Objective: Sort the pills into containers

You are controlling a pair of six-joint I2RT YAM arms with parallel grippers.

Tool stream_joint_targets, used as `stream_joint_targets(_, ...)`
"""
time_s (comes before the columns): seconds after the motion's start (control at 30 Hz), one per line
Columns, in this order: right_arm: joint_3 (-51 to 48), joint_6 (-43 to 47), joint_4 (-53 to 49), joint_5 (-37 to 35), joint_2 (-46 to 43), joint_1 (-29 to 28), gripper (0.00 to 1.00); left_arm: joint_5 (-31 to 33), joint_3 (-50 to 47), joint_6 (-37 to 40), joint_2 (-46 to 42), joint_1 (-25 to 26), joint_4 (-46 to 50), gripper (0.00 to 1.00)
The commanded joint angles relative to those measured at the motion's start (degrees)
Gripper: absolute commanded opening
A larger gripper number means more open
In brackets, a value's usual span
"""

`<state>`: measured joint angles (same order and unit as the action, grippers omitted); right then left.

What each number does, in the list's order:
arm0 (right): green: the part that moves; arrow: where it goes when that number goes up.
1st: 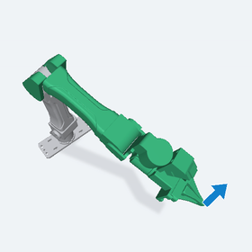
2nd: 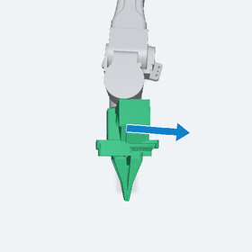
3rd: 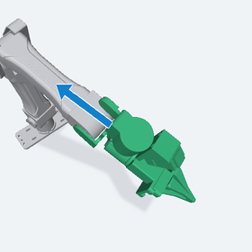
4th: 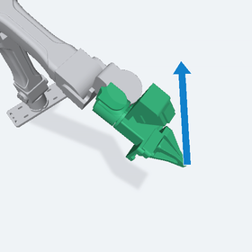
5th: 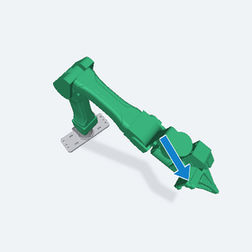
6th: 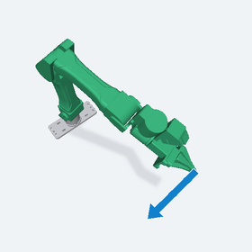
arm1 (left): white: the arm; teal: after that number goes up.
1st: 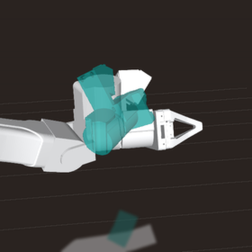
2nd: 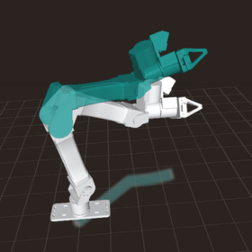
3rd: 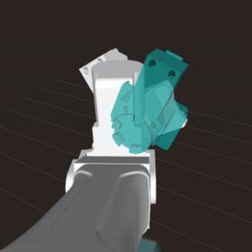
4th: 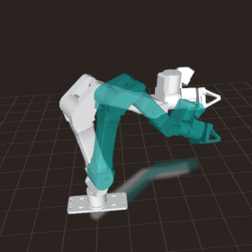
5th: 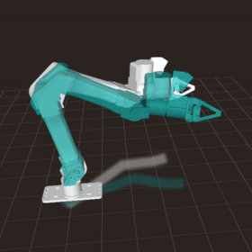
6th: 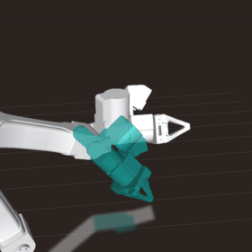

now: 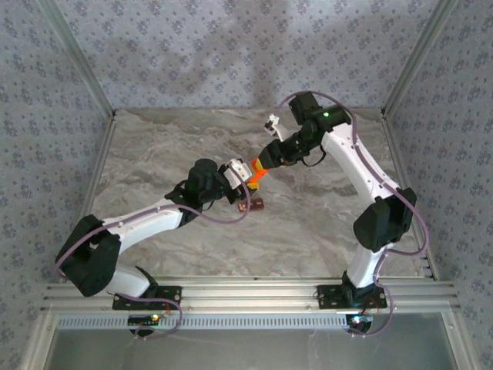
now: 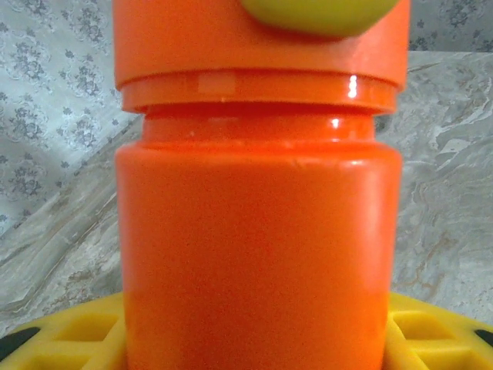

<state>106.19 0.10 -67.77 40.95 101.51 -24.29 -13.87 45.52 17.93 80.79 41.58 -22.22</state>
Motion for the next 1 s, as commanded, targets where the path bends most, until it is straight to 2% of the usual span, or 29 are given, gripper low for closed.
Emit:
stream_joint_targets(0.0,-1.11,-6.01,1.58,1.51,0.72,-1.92,0.28,-1.55,2.70,-0.29,-2.42,0.54,-8.54,0.00)
stream_joint_targets(0.17,-0.82,-8.53,-0.24,-0.31,1.93,-2.34,0.27,-1.44,3.31,0.09,-1.98,0.59,-8.04,0.00)
stream_joint_targets(0.4,-2.69,-13.17,3.49,-0.34,0.39,-2.98,0.29,-0.99,3.44,0.17,-1.82,0.54,-8.02,0.00)
stream_joint_targets(0.97,-3.41,-17.83,7.68,0.27,-3.03,-0.72,0.55,-0.63,3.48,-0.27,-1.52,0.59,-8.09,0.00)
